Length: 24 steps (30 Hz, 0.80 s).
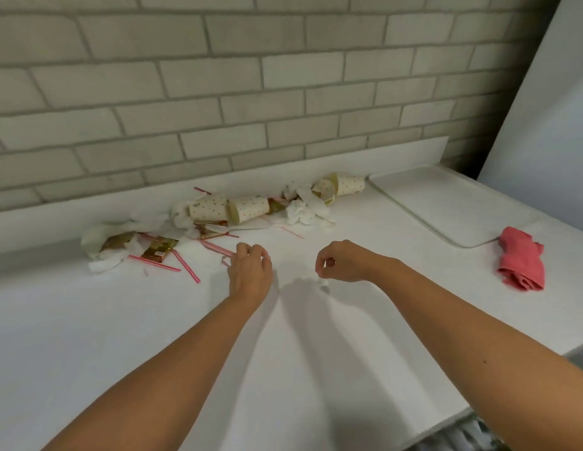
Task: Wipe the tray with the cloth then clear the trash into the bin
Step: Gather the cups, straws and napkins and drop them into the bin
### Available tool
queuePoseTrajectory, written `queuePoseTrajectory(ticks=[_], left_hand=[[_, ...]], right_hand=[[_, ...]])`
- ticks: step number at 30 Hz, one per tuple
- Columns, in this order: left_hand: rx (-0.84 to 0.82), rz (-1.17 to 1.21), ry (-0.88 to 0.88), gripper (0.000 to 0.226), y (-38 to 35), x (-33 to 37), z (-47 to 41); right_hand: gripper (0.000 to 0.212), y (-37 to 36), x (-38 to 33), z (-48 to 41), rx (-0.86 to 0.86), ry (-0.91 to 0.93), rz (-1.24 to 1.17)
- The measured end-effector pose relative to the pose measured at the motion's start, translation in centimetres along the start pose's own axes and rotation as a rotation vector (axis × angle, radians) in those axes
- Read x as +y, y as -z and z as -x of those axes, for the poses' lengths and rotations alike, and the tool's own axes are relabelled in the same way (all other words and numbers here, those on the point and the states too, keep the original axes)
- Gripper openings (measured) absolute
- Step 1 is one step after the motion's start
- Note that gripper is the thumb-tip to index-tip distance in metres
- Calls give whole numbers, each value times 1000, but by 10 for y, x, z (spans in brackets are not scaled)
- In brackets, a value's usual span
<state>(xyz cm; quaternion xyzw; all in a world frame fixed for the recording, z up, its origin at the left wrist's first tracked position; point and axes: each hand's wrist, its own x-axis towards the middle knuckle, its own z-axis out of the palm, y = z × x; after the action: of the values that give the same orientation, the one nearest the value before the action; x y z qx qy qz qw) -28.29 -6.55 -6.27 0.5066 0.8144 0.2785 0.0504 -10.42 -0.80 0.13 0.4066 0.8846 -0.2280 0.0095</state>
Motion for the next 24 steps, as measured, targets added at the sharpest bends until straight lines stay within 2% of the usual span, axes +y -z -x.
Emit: queuePoseTrajectory(ticks=[10,16,19,24], left_hand=[[16,-84,186,28,53,-123,-41],[-173,-404,-80,59,73,-165,-68],[-282,-408,-171,52,74,-179,-77],[-352,-192,-264,25,73,-179,-85]], right_hand=[[19,-38,-82,-83,-3,64,43],[30,-53,-108,-120,40,21,62],[40,-57,-119,-138,62,-7,69],[48,-69,-138,-171,81,-47,76]])
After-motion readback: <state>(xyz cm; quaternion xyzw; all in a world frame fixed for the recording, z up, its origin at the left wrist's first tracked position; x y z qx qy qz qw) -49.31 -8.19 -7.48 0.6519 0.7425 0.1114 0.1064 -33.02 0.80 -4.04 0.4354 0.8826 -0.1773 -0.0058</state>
